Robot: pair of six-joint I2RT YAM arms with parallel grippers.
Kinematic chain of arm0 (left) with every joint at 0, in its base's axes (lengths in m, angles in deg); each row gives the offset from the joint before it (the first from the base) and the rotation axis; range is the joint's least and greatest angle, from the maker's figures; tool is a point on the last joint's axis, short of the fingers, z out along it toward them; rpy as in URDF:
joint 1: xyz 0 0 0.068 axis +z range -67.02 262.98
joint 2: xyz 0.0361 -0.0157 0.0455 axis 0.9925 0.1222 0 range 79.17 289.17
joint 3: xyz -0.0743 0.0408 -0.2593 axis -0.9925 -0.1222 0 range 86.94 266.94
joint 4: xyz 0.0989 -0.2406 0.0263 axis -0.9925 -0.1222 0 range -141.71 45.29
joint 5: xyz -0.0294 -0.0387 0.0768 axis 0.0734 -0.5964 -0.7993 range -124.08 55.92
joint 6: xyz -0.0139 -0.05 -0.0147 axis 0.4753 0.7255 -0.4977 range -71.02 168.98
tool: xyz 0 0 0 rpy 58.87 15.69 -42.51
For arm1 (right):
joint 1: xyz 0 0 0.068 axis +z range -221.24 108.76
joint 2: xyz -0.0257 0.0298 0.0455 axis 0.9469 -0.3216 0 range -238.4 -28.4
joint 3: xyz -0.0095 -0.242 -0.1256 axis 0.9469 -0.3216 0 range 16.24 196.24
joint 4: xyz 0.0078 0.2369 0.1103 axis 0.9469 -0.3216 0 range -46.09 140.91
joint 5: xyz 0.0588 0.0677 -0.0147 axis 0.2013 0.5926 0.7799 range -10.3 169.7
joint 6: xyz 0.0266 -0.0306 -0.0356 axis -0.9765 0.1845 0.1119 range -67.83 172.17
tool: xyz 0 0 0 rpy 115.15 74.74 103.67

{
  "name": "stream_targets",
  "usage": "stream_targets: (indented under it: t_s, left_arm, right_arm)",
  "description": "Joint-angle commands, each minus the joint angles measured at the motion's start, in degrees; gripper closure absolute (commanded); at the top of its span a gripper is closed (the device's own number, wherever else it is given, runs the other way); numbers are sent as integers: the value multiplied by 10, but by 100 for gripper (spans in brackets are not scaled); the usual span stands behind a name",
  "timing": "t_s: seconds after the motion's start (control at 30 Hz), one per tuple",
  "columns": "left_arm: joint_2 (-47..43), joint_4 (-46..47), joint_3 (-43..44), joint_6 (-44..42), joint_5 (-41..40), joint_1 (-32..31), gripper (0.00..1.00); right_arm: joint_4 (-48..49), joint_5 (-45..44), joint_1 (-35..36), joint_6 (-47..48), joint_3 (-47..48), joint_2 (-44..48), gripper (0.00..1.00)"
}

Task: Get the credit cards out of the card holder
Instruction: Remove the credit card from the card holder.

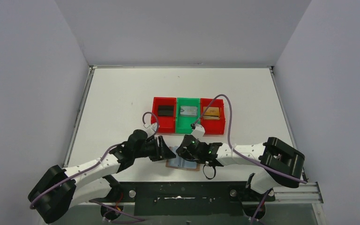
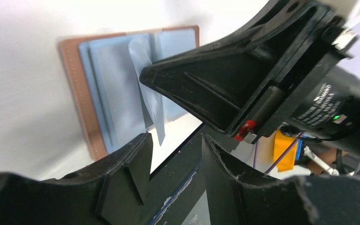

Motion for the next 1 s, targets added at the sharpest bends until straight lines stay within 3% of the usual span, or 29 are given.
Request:
stream_targets:
  t_s: [0.0, 0.47, 0.83, 0.97]
  left_arm:
    - [43, 76, 33, -14, 14, -30, 58]
    - [120, 83, 44, -33, -20, -51, 59]
    - [186, 149, 78, -84, 67, -49, 61]
    - [201, 150, 85, -93, 87, -46, 72]
  right_arm:
    - [60, 4, -6, -17, -10, 28, 92]
    - [54, -8, -9, -25, -23, 42, 91]
    - [84, 6, -16, -26, -56, 66, 88]
    - [81, 8, -17, -25, -57, 66, 88]
